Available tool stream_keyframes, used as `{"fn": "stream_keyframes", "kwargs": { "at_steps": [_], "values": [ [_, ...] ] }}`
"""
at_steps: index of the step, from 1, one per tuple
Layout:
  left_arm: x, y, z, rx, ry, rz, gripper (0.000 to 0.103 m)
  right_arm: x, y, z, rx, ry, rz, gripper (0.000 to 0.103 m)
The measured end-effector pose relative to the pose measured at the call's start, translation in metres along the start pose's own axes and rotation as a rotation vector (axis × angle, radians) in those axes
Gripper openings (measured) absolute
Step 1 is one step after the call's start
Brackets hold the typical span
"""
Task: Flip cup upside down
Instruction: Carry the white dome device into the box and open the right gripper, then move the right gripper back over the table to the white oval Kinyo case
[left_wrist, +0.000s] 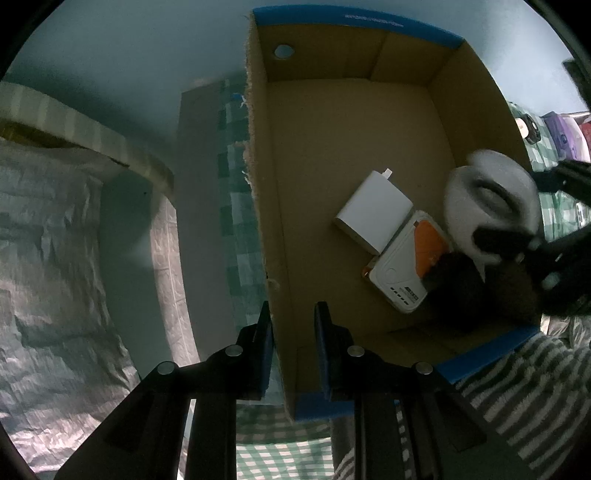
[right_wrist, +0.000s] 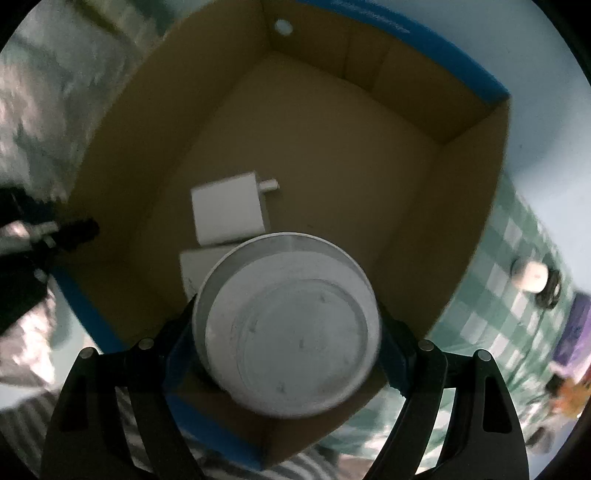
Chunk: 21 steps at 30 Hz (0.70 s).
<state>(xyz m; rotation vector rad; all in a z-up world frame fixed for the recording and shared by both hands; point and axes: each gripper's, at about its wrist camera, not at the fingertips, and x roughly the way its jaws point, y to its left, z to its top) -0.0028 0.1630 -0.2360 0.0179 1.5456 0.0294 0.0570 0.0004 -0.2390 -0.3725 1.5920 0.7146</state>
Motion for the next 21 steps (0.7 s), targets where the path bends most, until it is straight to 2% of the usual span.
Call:
{"fn": "stream_keyframes", "kwargs": {
  "at_steps": [12, 21],
  "values": [
    [0.001, 0.001, -0.001, 0.002, 0.0, 0.006, 0.02, -0.054, -0.025, -0.004, 0.061, -0.077, 0.037, 0.083],
    [0.002, 0.001, 0.0, 0.003, 0.005, 0.016, 0.02, -0.078, -0.058, -0.011, 0.147, -0.105, 0.013, 0.083]
  ]
}}
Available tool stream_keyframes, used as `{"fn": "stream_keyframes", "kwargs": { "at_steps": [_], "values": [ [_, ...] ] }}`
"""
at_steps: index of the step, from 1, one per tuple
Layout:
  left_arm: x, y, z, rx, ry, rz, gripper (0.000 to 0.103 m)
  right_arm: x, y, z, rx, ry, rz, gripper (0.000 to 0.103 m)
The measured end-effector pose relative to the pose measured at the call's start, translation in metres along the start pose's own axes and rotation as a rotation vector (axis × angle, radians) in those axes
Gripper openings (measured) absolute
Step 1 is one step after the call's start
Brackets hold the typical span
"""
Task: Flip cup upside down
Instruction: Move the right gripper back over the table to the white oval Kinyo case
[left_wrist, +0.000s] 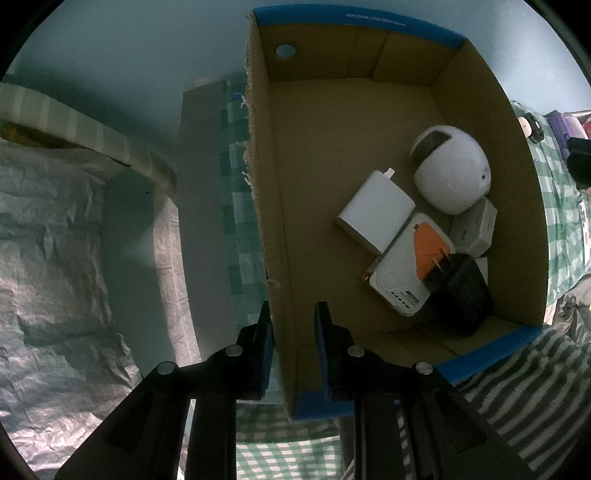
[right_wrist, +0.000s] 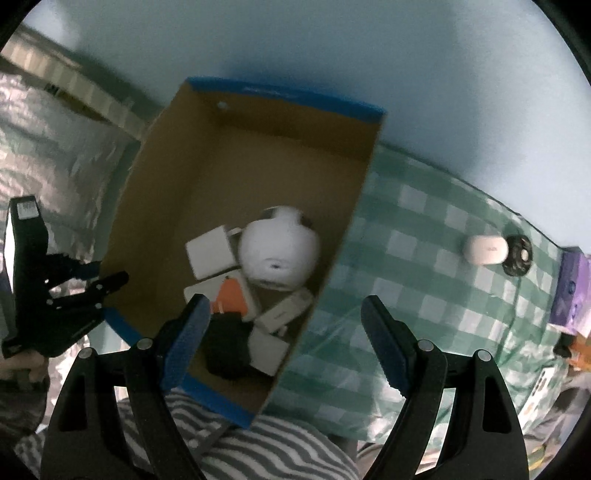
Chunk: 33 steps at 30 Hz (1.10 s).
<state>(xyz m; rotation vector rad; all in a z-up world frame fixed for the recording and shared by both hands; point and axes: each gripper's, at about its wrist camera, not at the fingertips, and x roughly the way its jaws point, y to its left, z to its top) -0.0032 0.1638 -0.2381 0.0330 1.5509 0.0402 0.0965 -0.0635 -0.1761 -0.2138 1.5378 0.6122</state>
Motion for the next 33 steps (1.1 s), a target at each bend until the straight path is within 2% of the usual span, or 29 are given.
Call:
{"fn": "stream_keyframes", "kwargs": {
  "at_steps": [19, 33],
  "values": [
    [0.0, -0.001, 0.002, -0.018, 0.01, 0.015, 0.02, -0.023, -0.086, -0.011, 0.157, -0.009, -0.045, 0.083],
    [0.0, -0.004, 0.003, -0.051, 0.022, 0.035, 0.02, 0.015, -0.213, 0.001, 0.465, 0.066, -0.062, 0.083]
  ]
}}
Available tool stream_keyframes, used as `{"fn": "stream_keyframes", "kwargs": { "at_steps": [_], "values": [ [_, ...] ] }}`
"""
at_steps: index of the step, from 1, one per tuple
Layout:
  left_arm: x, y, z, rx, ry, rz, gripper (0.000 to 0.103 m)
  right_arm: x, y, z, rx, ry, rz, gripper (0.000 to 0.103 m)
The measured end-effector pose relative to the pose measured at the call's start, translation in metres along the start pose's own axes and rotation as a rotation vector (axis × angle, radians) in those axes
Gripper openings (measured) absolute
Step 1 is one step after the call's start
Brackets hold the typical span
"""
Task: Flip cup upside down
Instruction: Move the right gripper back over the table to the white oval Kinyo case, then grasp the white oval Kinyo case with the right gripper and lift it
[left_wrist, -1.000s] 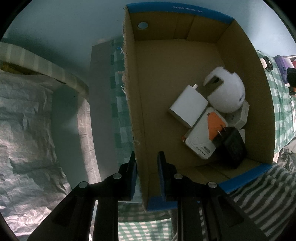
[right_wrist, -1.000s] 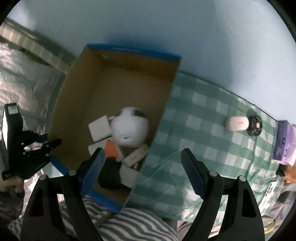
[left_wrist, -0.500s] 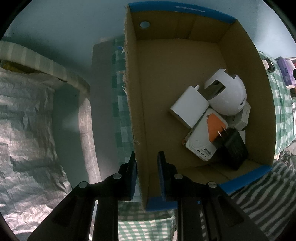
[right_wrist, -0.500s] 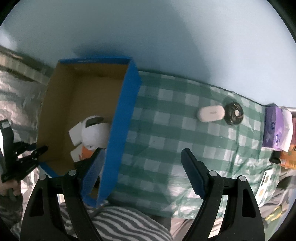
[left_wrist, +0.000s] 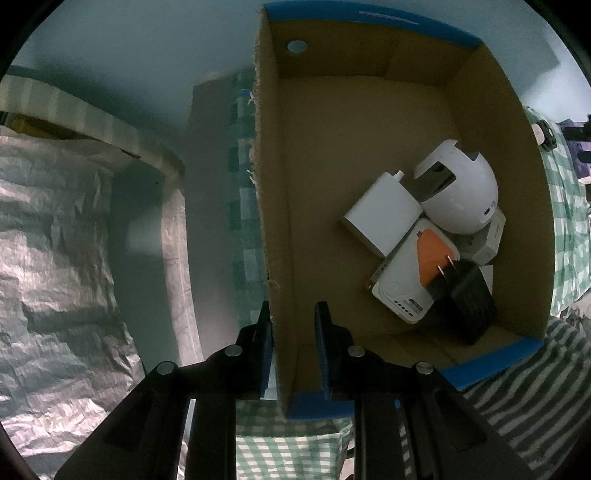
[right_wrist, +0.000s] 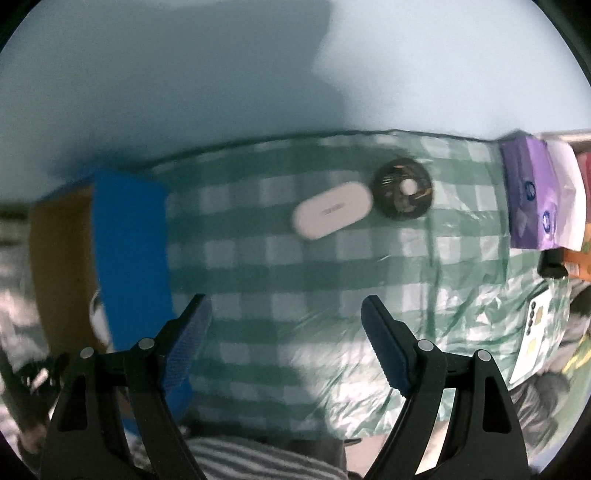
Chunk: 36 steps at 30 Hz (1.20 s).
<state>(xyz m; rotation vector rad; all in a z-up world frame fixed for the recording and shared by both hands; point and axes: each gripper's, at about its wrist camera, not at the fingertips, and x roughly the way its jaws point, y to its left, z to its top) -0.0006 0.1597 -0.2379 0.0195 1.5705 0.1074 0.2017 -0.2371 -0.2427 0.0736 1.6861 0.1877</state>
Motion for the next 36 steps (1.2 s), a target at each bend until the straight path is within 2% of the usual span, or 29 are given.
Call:
{"fn": "stream_keyframes", "kwargs": {
  "at_steps": [6, 12, 19, 21, 22, 24, 26, 28, 30, 36],
  "values": [
    [0.001, 0.002, 0.001, -0.011, 0.006, 0.0, 0.02, 0.028, -0.033, 0.027, 0.143, 0.024, 0.021, 0.083],
    [0.001, 0.003, 0.002, -0.025, 0.013, 0.003, 0.02, 0.052, -0.045, 0.043, 0.255, 0.033, 0.042, 0.083],
    [0.002, 0.003, 0.002, -0.037, 0.02, 0.005, 0.021, 0.074, -0.049, 0.061, 0.332, 0.04, -0.008, 0.082],
    [0.003, 0.004, 0.003, -0.043, 0.022, 0.003, 0.021, 0.078, -0.049, 0.067, 0.334, 0.038, -0.026, 0.076],
    [0.003, 0.004, 0.003, -0.046, 0.022, 0.002, 0.021, 0.081, -0.048, 0.069, 0.332, 0.041, -0.029, 0.073],
    [0.002, 0.005, 0.003, -0.049, 0.022, 0.0, 0.021, 0.087, -0.046, 0.071, 0.318, 0.055, -0.027, 0.061],
    [0.002, 0.005, 0.003, -0.049, 0.023, 0.0, 0.021, 0.09, -0.043, 0.073, 0.286, 0.066, -0.029, 0.056],
    [0.002, 0.005, 0.003, -0.048, 0.023, 0.001, 0.021, 0.09, -0.036, 0.074, 0.232, 0.063, -0.039, 0.051],
    [0.002, 0.004, 0.003, -0.048, 0.023, 0.001, 0.021, 0.09, -0.028, 0.072, 0.153, 0.066, -0.044, 0.039],
    [0.002, 0.004, 0.002, -0.046, 0.023, 0.003, 0.021, 0.094, -0.009, 0.057, -0.04, 0.053, -0.084, 0.036]
  ]
}}
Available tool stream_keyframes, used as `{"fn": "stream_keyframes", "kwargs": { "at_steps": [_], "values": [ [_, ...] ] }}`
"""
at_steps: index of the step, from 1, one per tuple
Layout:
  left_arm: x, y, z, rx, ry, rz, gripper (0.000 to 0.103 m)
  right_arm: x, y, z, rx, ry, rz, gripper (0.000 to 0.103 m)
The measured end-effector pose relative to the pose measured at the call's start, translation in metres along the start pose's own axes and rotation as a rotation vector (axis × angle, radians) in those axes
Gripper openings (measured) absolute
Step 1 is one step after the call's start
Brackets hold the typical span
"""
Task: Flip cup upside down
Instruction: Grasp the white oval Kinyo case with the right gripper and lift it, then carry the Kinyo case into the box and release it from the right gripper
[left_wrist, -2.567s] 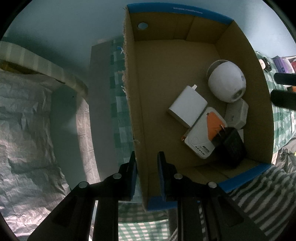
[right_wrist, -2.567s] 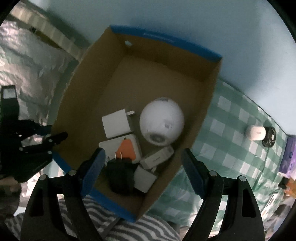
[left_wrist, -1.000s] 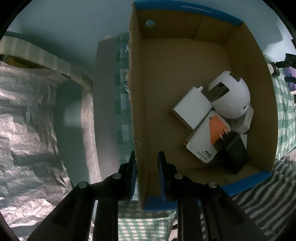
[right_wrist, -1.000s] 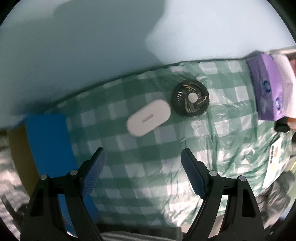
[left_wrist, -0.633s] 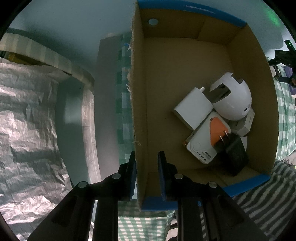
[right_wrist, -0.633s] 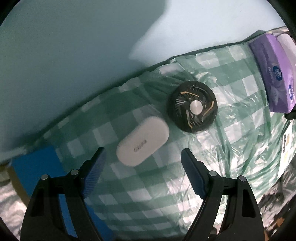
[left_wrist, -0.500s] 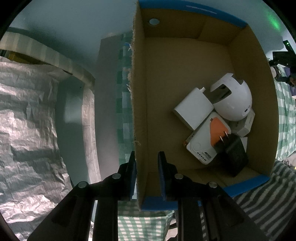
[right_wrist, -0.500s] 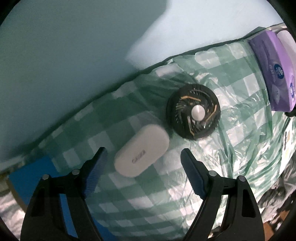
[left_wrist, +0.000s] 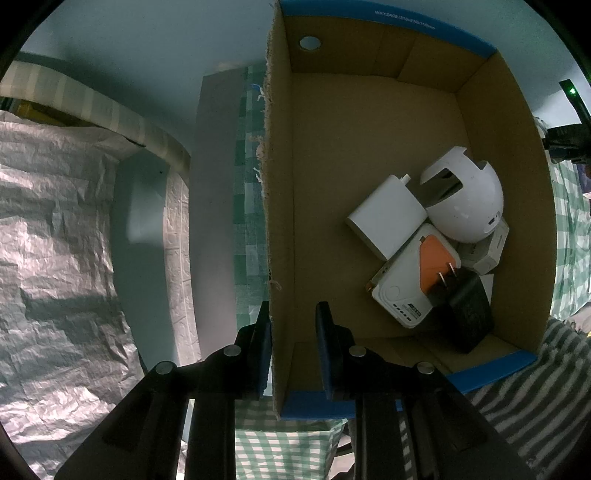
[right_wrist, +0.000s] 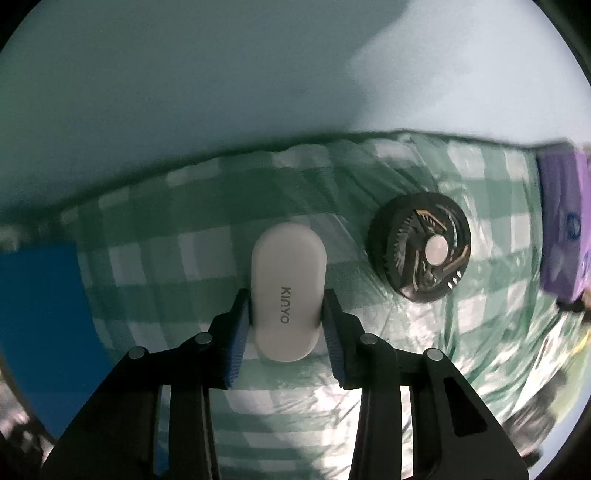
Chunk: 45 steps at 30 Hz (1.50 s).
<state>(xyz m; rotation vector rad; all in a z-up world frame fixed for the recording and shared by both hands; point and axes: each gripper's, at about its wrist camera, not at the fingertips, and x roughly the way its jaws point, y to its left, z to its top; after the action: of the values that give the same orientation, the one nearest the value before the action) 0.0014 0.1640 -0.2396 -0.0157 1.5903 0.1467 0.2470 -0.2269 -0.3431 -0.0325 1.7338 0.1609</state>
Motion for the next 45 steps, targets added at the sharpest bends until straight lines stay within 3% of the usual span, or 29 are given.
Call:
{"fn": "stream_keyframes", "kwargs": {
  "at_steps": [14, 35, 39, 40, 45],
  "values": [
    [0.0, -0.001, -0.001, 0.005, 0.001, 0.003, 0.021, -0.01, 0.038, -0.041, -0.151, -0.047, -0.054, 0.036],
    [-0.002, -0.002, -0.001, 0.029, -0.008, -0.001, 0.022, -0.106, 0.11, -0.123, -0.381, -0.112, 0.03, 0.036],
    [-0.002, -0.002, -0.001, 0.031, -0.008, -0.002, 0.022, -0.127, 0.122, -0.13, -0.434, -0.125, 0.05, 0.036],
    [-0.002, -0.002, -0.001, 0.032, -0.008, -0.003, 0.022, -0.13, 0.117, -0.119, -0.453, -0.125, 0.056, 0.036],
    [-0.002, -0.003, -0.001, 0.04, -0.011, -0.005, 0.022, -0.143, 0.148, -0.134, -0.527, -0.142, 0.083, 0.036]
  ]
}}
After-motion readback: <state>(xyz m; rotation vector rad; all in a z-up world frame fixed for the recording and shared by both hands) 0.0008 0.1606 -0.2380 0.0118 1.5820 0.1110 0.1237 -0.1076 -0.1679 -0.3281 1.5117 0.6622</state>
